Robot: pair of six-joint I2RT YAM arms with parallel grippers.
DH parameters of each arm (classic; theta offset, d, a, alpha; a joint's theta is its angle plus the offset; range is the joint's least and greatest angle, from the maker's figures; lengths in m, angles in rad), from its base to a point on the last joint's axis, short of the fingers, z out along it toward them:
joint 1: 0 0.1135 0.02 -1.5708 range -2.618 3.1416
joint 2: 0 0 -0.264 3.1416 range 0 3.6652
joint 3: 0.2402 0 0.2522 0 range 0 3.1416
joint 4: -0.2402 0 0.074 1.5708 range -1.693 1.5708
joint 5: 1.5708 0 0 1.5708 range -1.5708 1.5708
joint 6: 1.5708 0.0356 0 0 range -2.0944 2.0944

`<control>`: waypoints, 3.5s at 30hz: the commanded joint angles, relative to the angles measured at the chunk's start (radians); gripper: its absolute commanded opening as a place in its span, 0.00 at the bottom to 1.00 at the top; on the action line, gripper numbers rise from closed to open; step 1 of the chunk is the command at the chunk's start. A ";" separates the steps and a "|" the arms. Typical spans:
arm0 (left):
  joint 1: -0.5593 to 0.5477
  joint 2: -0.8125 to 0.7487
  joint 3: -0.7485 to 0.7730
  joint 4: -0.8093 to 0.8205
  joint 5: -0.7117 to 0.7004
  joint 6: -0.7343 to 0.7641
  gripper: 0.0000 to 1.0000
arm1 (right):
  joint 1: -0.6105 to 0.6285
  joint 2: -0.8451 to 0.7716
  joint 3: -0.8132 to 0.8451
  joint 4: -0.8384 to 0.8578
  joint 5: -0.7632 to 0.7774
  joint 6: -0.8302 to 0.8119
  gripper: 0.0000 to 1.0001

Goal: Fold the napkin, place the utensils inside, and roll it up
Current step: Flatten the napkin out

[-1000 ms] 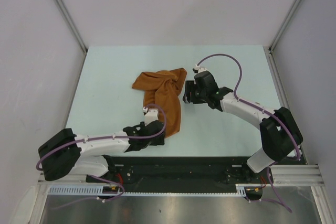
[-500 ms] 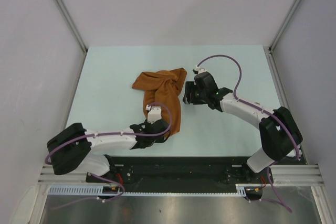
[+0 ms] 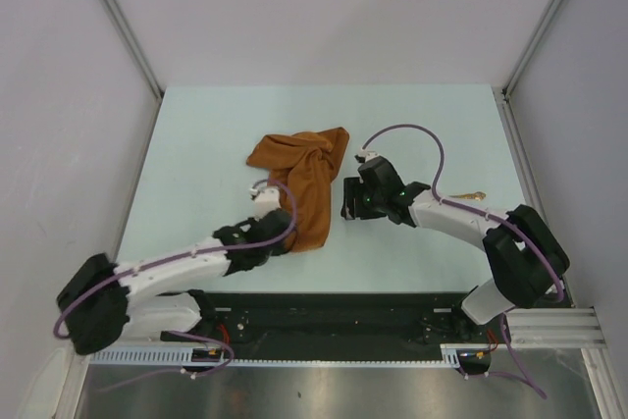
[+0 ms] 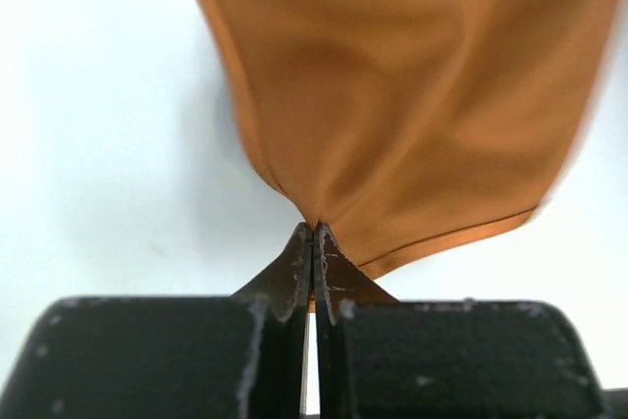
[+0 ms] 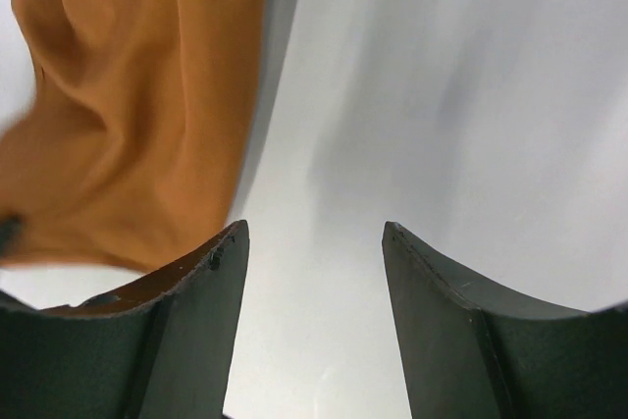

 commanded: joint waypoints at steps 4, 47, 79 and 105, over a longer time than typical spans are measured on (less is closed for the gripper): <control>0.341 -0.405 0.127 0.014 0.051 0.269 0.00 | 0.082 -0.022 -0.028 0.055 -0.028 0.053 0.62; 0.884 -0.405 0.235 0.002 0.515 0.527 0.00 | 0.212 0.769 0.759 -0.037 0.320 0.063 0.41; 0.889 -0.407 0.228 -0.033 0.446 0.527 0.00 | 0.263 0.116 0.201 -0.200 0.317 0.036 0.62; 0.893 -0.387 0.227 -0.032 0.457 0.527 0.00 | 0.119 0.395 0.262 0.084 0.151 -0.023 0.37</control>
